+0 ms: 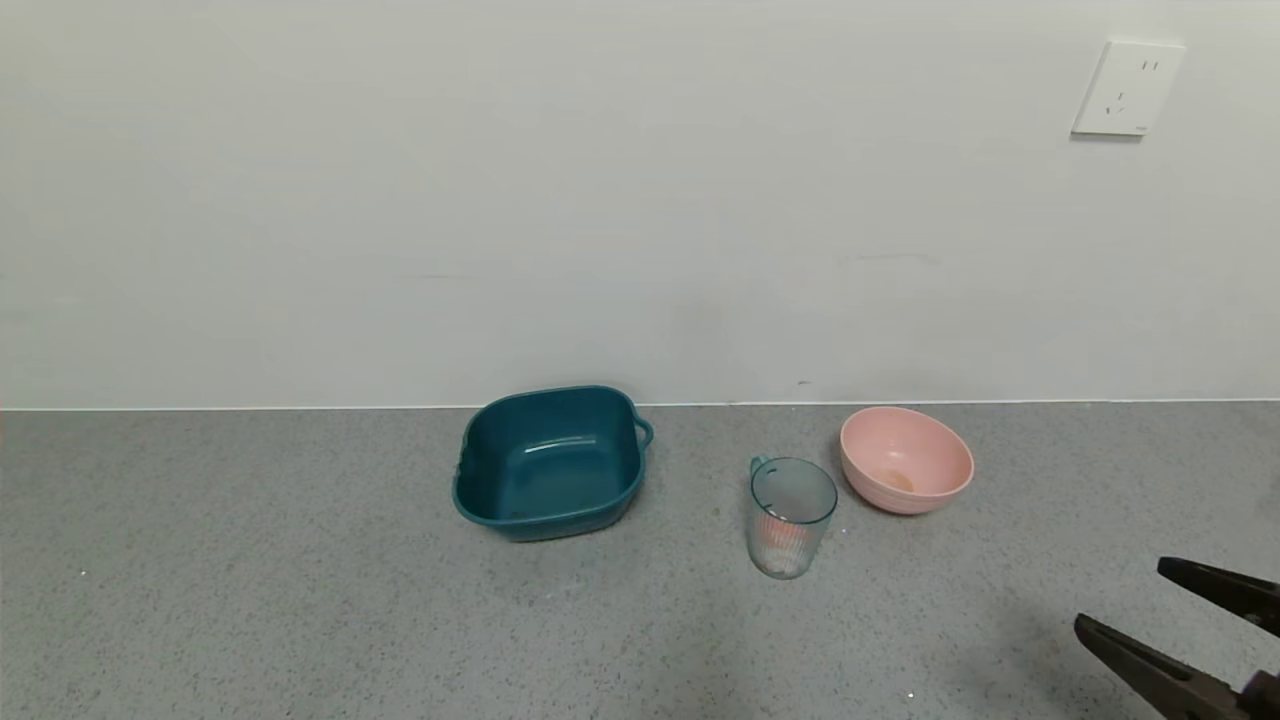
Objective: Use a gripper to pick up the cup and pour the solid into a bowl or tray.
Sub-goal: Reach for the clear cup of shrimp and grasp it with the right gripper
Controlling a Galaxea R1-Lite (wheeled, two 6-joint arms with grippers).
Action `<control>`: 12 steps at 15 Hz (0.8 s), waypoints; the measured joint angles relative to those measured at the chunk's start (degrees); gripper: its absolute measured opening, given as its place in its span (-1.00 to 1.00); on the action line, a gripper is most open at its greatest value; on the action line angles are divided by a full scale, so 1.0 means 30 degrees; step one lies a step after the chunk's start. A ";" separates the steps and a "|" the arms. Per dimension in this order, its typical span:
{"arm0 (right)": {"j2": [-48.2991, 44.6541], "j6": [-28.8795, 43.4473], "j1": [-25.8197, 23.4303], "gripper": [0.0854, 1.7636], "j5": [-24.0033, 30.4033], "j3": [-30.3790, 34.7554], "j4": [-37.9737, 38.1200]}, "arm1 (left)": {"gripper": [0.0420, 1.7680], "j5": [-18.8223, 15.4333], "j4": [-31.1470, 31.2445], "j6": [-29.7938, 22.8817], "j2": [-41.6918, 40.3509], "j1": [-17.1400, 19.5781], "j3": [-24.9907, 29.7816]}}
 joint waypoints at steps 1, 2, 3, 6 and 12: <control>0.1000 0.0028 0.0341 0.94 -0.0065 0.0000 -0.0882 | 0.94 -0.0008 -0.0008 0.0000 0.0000 0.0000 0.0000; 0.2056 0.0093 0.0715 0.94 -0.0211 0.0008 -0.1808 | 0.94 0.0000 0.0000 0.0008 0.0000 0.0000 0.0000; 0.3003 0.0130 0.1077 0.94 -0.0463 0.0012 -0.2593 | 0.94 0.0000 0.0000 0.0000 0.0000 0.0008 0.0000; 0.5831 0.0284 0.2515 0.94 -0.1857 0.0045 -0.4734 | 0.94 0.0008 0.0000 0.0000 0.0000 0.0008 0.0000; 1.1374 0.1629 0.6347 0.94 -0.6477 0.0167 -0.9159 | 0.94 0.0000 -0.0008 0.0000 0.0000 0.0008 0.0000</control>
